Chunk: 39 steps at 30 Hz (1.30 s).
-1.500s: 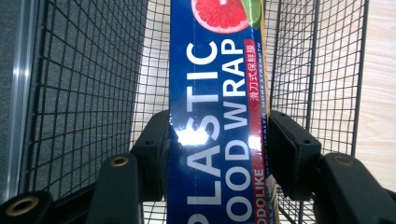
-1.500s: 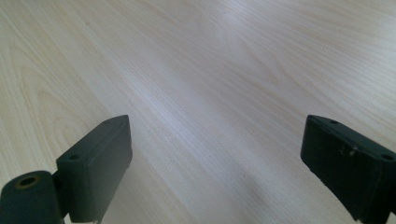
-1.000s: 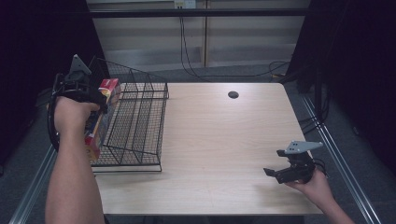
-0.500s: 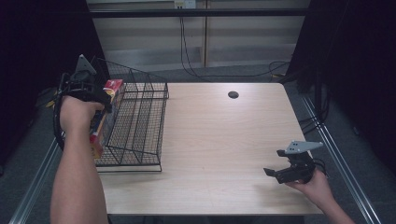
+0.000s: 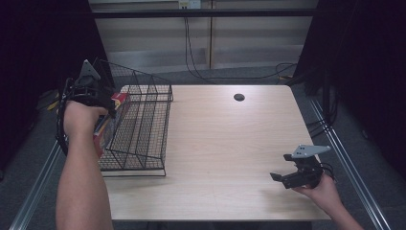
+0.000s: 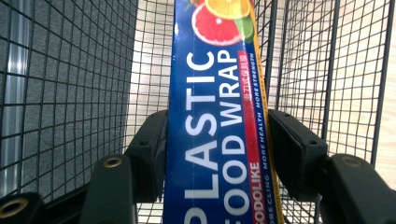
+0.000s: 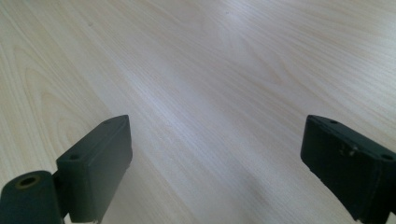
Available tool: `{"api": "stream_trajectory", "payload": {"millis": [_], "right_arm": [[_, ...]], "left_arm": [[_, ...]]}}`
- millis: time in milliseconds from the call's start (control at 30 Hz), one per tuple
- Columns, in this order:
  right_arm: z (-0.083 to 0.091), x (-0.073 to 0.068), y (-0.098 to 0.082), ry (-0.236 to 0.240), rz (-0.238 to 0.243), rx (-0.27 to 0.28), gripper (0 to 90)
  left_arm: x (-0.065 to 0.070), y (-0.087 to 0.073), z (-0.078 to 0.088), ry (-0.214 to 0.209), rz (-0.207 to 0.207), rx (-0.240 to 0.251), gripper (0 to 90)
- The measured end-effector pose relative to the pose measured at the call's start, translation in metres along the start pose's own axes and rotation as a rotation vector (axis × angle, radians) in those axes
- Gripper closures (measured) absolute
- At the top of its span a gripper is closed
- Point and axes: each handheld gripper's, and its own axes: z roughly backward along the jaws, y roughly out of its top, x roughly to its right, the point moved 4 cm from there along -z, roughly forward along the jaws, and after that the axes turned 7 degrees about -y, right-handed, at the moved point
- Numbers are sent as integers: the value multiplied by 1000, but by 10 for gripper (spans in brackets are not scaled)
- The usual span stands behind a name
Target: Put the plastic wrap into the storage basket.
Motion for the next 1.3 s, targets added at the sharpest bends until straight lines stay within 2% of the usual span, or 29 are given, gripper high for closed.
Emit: {"api": "stream_trajectory", "payload": {"millis": [67, 100, 133, 367, 433, 567, 933, 1300], "right_arm": [[0, 0, 0, 0, 4, 1, 90], [0, 0, 0, -4, 8, 4, 90], [0, 0, 0, -3, 8, 5, 90], [1, 0, 0, -1, 7, 4, 89], [1, 0, 0, 1, 7, 6, 89], [2, 0, 0, 2, 7, 5, 89], [4, 1, 0, -7, 5, 10, 90], [4, 1, 0, -5, 10, 11, 89]], "left_arm": [[1, 2, 2, 5, -2, 18, 414], [1, 4, 7, -4, -8, 60, 415], [4, 6, 14, -34, -5, 108, 416], [20, 7, 28, -69, -38, 120, 342], [25, 7, 29, -121, -28, 147, 322], [32, 8, 29, -141, -46, 163, 279], [63, 9, 18, -205, -127, 177, 191], [95, 8, 7, -244, -204, 180, 165]]}}
